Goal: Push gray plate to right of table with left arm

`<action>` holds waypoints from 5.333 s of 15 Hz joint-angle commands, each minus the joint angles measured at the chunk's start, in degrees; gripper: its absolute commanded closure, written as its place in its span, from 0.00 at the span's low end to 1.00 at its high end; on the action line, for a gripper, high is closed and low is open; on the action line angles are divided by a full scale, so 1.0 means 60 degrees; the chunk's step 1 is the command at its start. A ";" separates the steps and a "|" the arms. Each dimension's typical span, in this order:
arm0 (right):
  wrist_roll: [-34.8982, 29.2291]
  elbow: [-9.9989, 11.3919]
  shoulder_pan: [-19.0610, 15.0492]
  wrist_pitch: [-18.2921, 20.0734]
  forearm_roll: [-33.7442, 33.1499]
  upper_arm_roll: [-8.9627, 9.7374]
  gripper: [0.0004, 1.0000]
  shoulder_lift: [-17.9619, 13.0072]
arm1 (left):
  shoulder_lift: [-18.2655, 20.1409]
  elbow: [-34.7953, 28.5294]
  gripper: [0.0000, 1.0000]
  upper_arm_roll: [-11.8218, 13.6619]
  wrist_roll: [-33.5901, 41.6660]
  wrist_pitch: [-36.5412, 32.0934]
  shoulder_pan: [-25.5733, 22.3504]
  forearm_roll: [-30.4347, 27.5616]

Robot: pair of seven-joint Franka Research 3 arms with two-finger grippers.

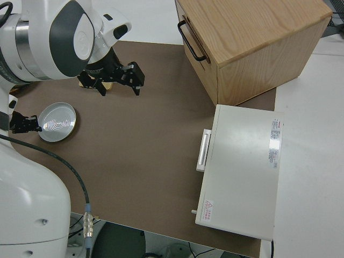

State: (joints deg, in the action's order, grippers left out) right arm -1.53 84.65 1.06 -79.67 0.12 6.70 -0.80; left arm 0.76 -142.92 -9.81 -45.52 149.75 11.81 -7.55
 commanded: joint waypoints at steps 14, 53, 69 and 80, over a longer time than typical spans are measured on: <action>-0.0009 -0.0076 -0.0192 0.0153 0.0098 0.0143 0.02 -0.0029 | -0.1926 0.2226 1.00 0.0038 -0.5141 -0.0406 0.2631 0.1623; -0.0009 -0.0076 -0.0192 0.0138 0.0098 0.0143 0.02 -0.0029 | -0.5561 0.7736 1.00 0.0111 -0.8102 -0.1507 0.6030 0.2371; -0.0009 -0.0076 -0.0192 0.0138 0.0098 0.0129 0.02 -0.0029 | -0.5371 0.8116 0.00 0.0287 -0.7956 -0.2223 0.5840 0.2855; -0.0009 -0.0076 -0.0192 0.0138 0.0098 0.0128 0.02 -0.0029 | -0.4098 0.8454 0.01 0.0316 -0.4296 -0.5021 0.4479 0.2635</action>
State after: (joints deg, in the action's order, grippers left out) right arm -1.53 84.65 1.06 -79.67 0.12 6.70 -0.80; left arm -27.35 -91.79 -7.87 -77.13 124.06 41.02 8.51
